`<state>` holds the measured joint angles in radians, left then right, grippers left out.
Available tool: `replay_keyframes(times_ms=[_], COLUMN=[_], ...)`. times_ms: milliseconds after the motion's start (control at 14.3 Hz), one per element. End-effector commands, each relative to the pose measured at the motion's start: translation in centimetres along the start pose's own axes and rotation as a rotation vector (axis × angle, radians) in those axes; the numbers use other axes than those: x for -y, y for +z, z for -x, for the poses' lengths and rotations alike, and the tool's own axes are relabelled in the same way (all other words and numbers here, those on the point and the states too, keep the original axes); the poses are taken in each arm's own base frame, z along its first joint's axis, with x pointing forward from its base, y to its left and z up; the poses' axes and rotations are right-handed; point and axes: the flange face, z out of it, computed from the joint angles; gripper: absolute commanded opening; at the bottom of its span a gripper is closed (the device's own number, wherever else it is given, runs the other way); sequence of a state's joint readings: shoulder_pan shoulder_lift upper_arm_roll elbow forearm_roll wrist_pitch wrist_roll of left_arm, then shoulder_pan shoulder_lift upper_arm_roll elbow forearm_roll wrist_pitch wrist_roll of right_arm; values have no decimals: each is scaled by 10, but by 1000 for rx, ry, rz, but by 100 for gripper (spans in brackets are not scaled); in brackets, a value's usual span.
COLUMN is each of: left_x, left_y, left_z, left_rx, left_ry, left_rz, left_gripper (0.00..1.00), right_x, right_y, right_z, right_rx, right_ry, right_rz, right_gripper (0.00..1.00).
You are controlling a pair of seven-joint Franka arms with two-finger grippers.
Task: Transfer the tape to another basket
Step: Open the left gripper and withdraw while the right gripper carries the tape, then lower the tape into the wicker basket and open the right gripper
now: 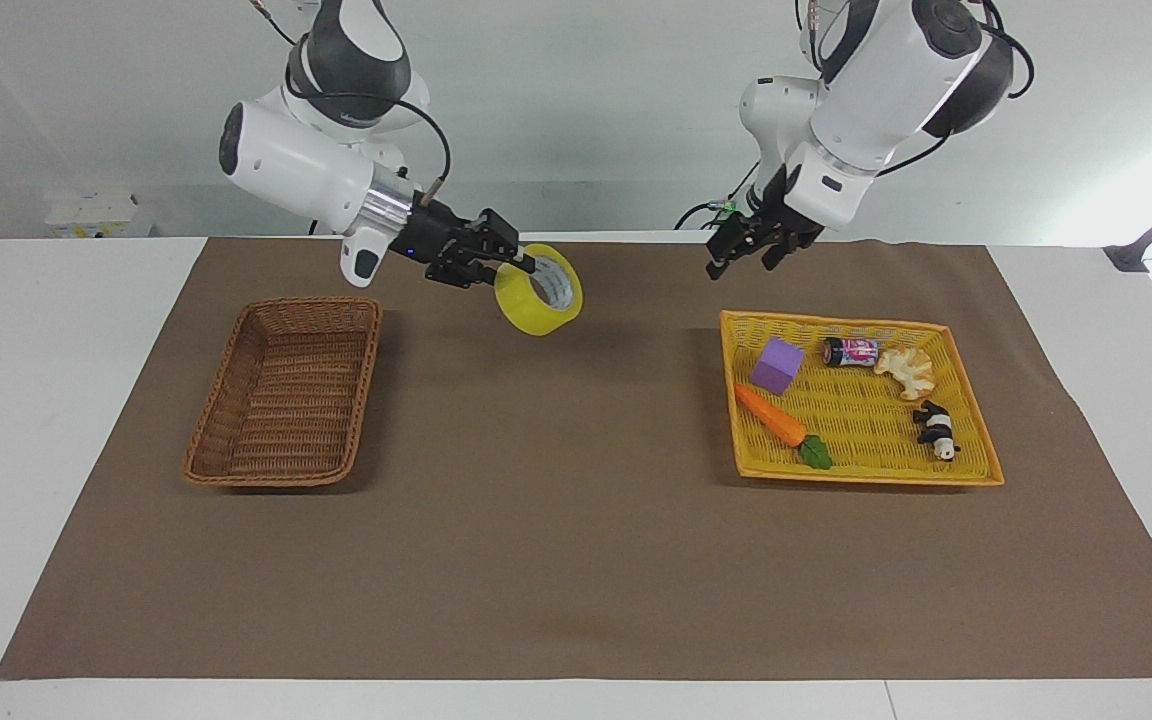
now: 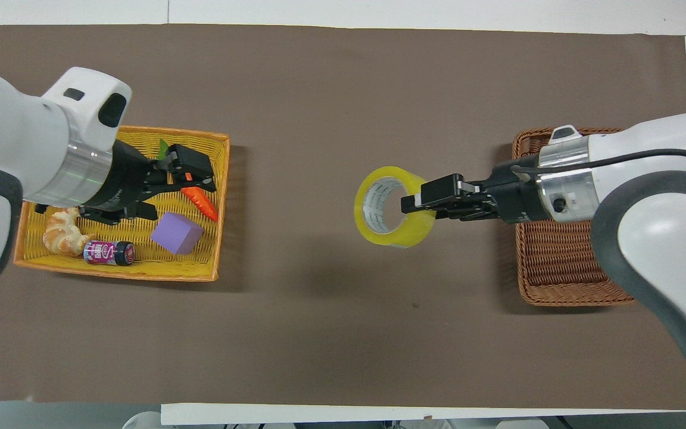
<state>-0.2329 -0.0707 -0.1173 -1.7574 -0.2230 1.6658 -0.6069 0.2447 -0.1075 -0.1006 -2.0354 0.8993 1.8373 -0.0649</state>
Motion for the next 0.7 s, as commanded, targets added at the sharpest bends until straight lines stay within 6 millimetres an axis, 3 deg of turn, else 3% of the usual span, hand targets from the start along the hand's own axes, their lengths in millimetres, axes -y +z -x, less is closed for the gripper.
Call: replay_keyframes(times_ms=[0, 140, 350, 560, 630], left_x=[62, 105, 155, 217, 223], left_y=[-16, -26, -41, -54, -55], left_z=[-32, -58, -85, -101, -103], left_rx=[-40, -86, -156, -141, -139], left_ry=[-16, -75, -67, 7, 76], left_rz=[-110, -149, -192, -195, -198], left_gripper=[100, 100, 100, 100, 100], right_x=[-35, -65, -115, -179, -202], right_y=[-50, -81, -121, -150, -158], right_z=[1, 4, 13, 15, 15], right_rx=[-14, -7, 2, 13, 20], right_ry=[-31, -57, -121, -173, -202], right_rz=[-11, -26, 40, 54, 71], right_gripper=[0, 0, 0, 0, 0])
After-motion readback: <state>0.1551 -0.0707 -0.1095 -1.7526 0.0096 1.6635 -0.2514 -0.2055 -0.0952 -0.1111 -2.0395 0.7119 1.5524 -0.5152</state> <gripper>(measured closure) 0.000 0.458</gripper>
